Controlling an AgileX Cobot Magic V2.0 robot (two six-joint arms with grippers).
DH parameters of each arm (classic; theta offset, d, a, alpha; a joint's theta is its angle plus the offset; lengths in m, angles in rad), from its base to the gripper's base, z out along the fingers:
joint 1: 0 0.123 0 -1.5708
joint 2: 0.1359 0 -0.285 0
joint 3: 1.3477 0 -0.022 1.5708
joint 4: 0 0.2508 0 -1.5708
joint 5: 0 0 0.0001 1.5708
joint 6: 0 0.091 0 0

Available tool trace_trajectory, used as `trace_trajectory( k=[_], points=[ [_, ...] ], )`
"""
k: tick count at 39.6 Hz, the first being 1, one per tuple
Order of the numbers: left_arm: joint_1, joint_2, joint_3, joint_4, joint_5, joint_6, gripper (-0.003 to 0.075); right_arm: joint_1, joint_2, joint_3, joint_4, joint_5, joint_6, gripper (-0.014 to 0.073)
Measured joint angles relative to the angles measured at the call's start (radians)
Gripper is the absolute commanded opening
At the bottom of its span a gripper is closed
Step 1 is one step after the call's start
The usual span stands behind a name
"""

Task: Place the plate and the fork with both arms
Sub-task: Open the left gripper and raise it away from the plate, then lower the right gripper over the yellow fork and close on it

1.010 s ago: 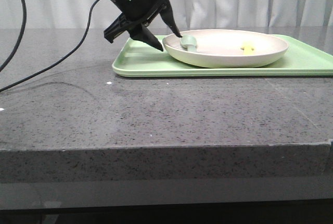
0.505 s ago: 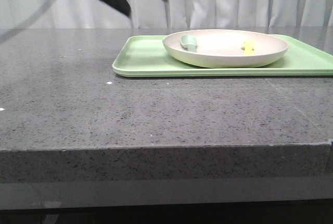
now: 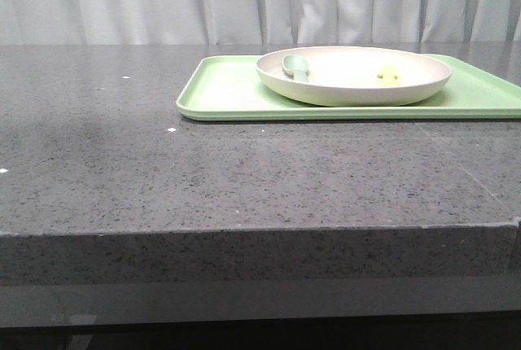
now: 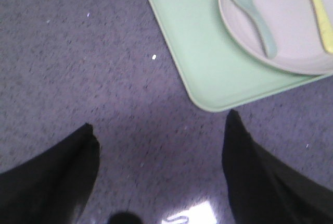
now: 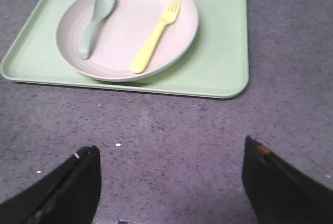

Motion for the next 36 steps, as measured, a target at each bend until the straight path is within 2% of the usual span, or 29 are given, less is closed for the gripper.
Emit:
trace_trajectory(
  k=[5,11,21,30,36],
  points=[
    [0.000,-0.133,0.164,0.010,0.000,0.000,0.0491,0.000,0.091,-0.054,0.101,0.022,-0.068,0.0582],
    [0.000,-0.264,0.318,0.010,0.000,0.000,0.0491,0.015,0.219,-0.133,0.143,0.056,-0.119,0.0582],
    [0.000,-0.352,0.408,0.010,0.000,0.000,0.0491,0.154,0.439,-0.283,0.144,0.062,-0.131,0.0582],
    [0.000,-0.354,0.411,0.010,-0.002,0.000,0.0491,0.229,0.636,-0.445,0.070,0.088,-0.003,0.0582],
    [0.000,-0.354,0.411,0.010,-0.008,0.000,0.0491,0.264,0.792,-0.595,-0.099,0.133,0.148,0.0582]
  ],
)
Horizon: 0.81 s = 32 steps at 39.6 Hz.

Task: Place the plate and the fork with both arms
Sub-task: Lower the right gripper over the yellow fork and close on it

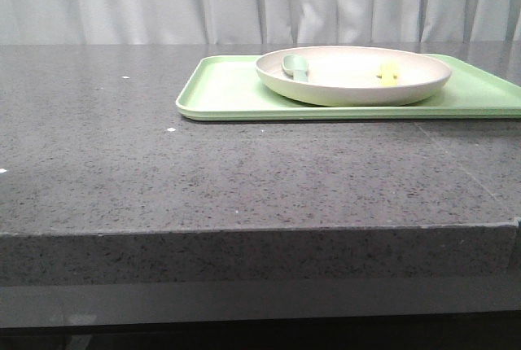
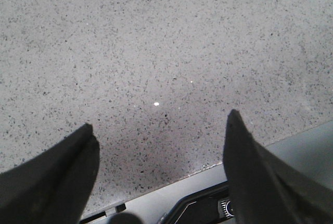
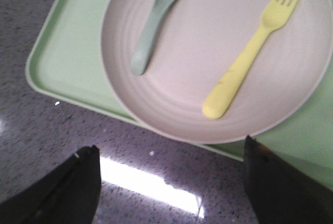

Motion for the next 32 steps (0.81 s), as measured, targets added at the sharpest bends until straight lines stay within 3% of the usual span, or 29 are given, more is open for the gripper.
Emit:
trace_trajectory(
  k=[7,15,32],
  points=[
    [0.000,0.000,0.000,0.006,-0.004,0.000,0.0491,0.002,0.179,-0.179,-0.103,0.117,0.092,0.0582],
    [0.000,0.000,0.000,0.011,-0.005,0.000,0.0491,0.002,0.362,-0.371,-0.122,0.243,0.119,0.0582],
    [0.000,0.000,0.000,0.011,-0.006,0.000,0.0491,-0.033,0.569,-0.546,-0.131,0.291,0.177,0.0580]
  ],
)
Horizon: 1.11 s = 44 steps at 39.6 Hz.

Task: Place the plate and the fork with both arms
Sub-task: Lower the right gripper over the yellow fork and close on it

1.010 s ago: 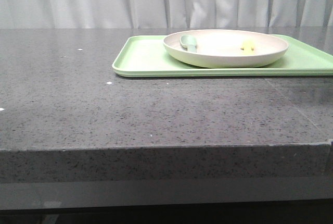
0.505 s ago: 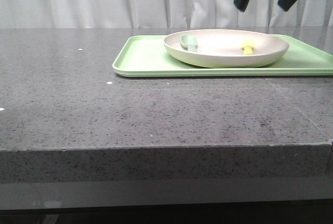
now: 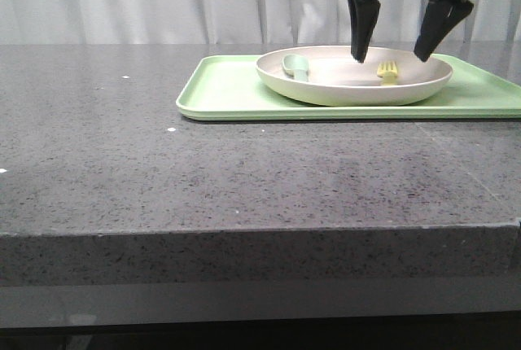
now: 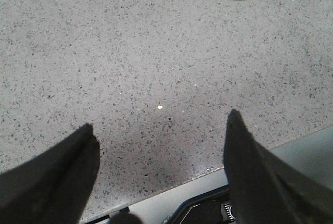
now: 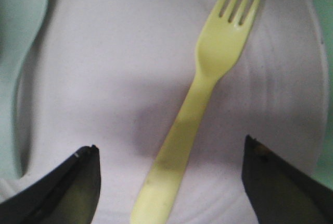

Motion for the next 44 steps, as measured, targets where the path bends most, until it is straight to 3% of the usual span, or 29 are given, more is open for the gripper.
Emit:
trace_trajectory(
  k=[25,34,44],
  points=[
    [0.000,0.000,0.000,0.002,0.000,0.000,0.0491,-0.012,0.070,-0.023,-0.001,0.004,0.004,0.0574],
    [0.000,0.000,0.000,0.002,0.000,0.000,0.0491,-0.012,0.070,-0.023,-0.003,0.004,0.004,0.0405],
    [0.000,0.000,0.000,0.002,0.000,0.000,0.0491,-0.012,0.072,-0.023,0.003,0.002,0.002,0.0293]
  ],
)
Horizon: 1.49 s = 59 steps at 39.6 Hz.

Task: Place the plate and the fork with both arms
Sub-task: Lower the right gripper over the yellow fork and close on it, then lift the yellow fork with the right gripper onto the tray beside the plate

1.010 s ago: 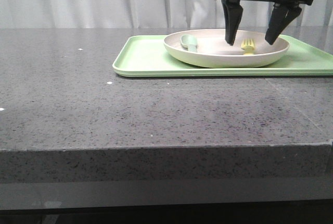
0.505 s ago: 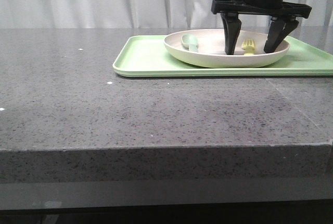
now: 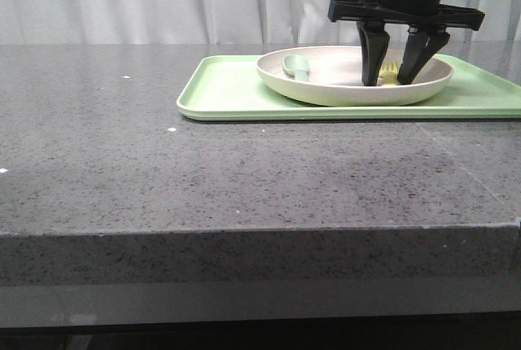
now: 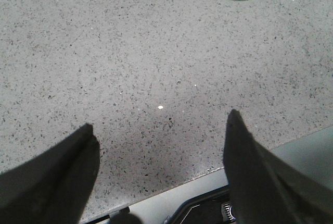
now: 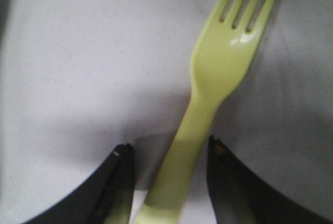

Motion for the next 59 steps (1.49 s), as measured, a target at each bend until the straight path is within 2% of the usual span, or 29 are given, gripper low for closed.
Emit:
trace_trajectory(
  k=[18,28,45,59],
  points=[
    [0.000,0.000,0.000,0.000,0.000,0.000,0.0491,0.000,0.000,0.000,0.007,-0.006,0.000,0.0142],
    [0.000,0.000,0.000,0.000,0.000,0.000,0.0491,0.000,0.000,0.000,0.008,-0.006,0.000,0.0024],
    [0.000,0.000,0.000,0.000,0.000,0.002,0.0491,0.000,-0.016,0.000,-0.004,-0.004,-0.009,0.0014],
    [0.000,0.000,0.000,0.003,0.000,0.002,0.0491,-0.011,-0.207,0.000,-0.004,0.008,-0.080,0.0014]
  ],
)
